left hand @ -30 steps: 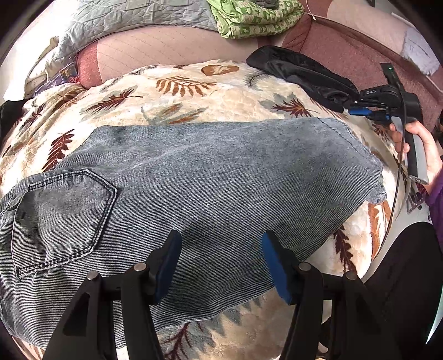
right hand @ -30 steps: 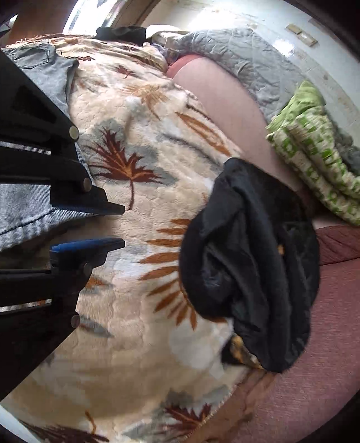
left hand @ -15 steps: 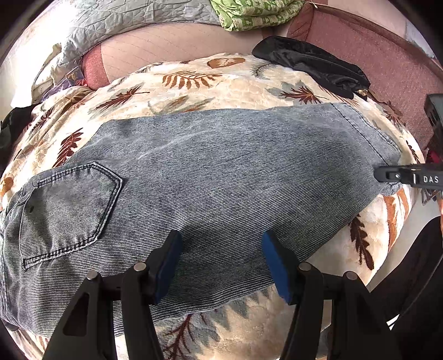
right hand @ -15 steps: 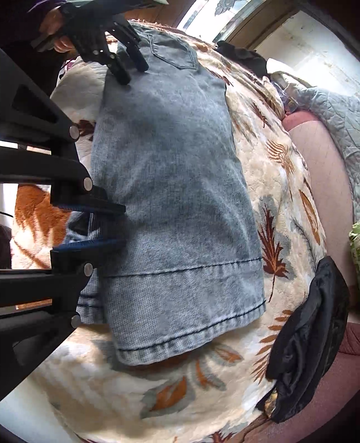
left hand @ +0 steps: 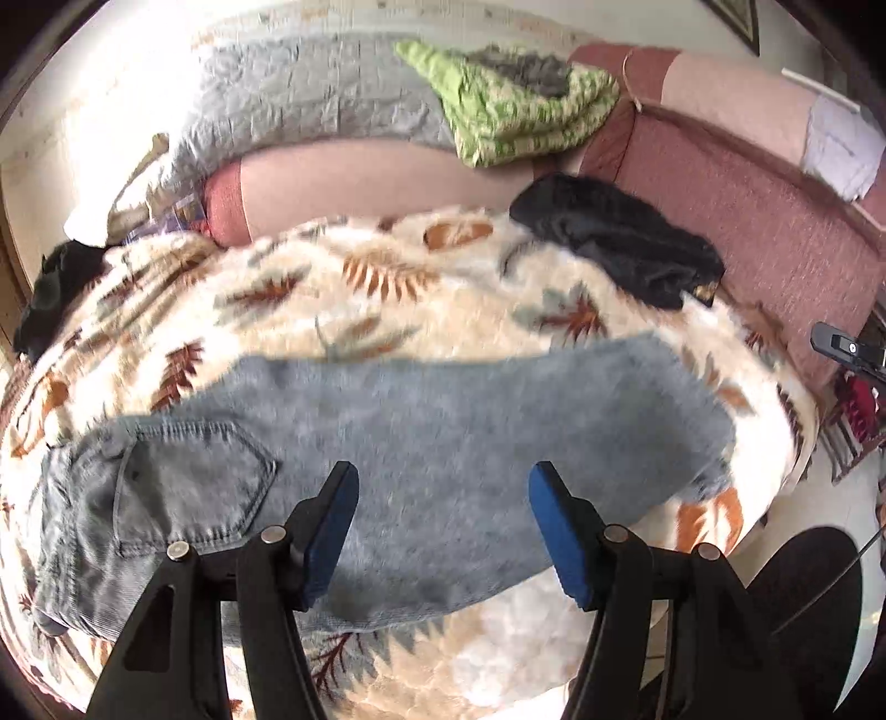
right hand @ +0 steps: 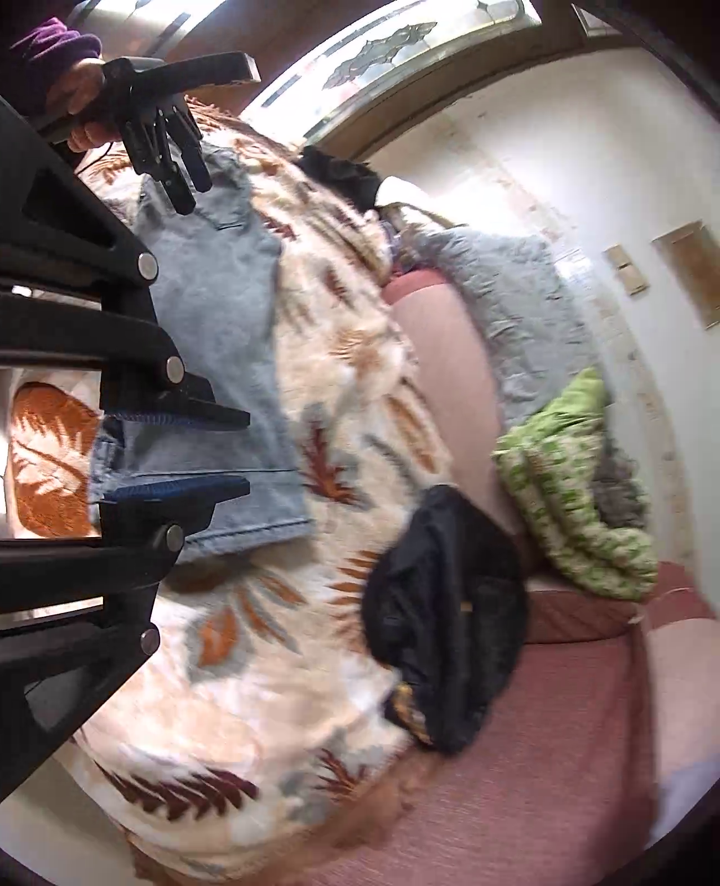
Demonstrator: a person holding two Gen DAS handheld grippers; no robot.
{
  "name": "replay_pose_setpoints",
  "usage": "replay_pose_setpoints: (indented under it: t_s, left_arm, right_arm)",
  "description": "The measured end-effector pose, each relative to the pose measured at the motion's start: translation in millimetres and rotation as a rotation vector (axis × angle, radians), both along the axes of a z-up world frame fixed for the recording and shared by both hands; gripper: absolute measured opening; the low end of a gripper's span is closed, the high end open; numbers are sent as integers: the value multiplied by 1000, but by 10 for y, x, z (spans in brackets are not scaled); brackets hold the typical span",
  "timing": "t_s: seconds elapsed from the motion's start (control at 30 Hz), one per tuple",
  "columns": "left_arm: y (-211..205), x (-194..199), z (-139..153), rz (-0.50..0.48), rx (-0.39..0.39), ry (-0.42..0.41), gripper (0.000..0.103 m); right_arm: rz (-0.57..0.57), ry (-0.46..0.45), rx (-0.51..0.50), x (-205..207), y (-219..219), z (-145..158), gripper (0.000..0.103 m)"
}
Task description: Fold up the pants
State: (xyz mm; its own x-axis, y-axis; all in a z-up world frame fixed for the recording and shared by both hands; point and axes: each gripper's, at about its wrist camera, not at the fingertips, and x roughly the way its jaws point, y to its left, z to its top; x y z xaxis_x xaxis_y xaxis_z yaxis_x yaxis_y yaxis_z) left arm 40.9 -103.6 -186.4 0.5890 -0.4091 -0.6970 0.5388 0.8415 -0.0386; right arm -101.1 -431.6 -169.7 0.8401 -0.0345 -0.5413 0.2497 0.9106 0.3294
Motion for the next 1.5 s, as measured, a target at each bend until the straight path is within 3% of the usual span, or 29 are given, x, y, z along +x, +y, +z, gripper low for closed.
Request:
replay_pose_setpoints:
  t_s: [0.07,0.1,0.13,0.17,0.2,0.23,0.33,0.5,0.57,0.7,0.8,0.9,1.17,1.5]
  left_arm:
    - [-55,-151,418,12,-60,-103,74]
    - [-74,-235,616,24,-87,-159,82]
    - [-89,-316,797,44,-110,-206,90]
    - [-89,-390,969,63,-139,-248,91]
    - [-81,-469,1122,74,-173,-286,91]
    - [-70,-548,1254,82,-205,-313,91]
    - [-25,-734,1573,120,-270,-354,95]
    - [80,-997,1831,187,-258,-439,97]
    - [106,-1088,1875,228,-199,-497,100]
    - [235,-1155,1926,244,-179,-537,101]
    - [316,-1127,1927,254,-172,-506,101]
    - [390,-1130,1905,267,-174,-487,101]
    - [394,-1174,1895,305,-95,-523,101]
    - [348,-1123,1756,303,-46,-501,101]
  right_arm:
    - [-57,-122,-102,-252,57,366,20]
    - [-75,-189,-148,-345,118,532,24]
    - [-92,-251,-187,-468,167,669,46]
    - [-125,-312,-223,-590,219,787,85]
    - [-173,-380,-256,-721,285,891,100]
    - [-215,-452,-283,-843,362,967,103]
    - [-222,-573,-314,-1058,518,1154,103]
    - [-192,-619,-296,-1187,724,1239,103]
    - [-199,-651,-328,-1254,823,1227,103]
    - [-187,-595,-298,-1223,898,1262,103]
    - [-186,-568,-362,-1183,1034,1277,103]
    - [-165,-543,-353,-1154,1113,1285,103]
    - [-148,-556,-355,-1204,1201,1336,103]
    - [-69,-515,-375,-1083,1371,1227,103]
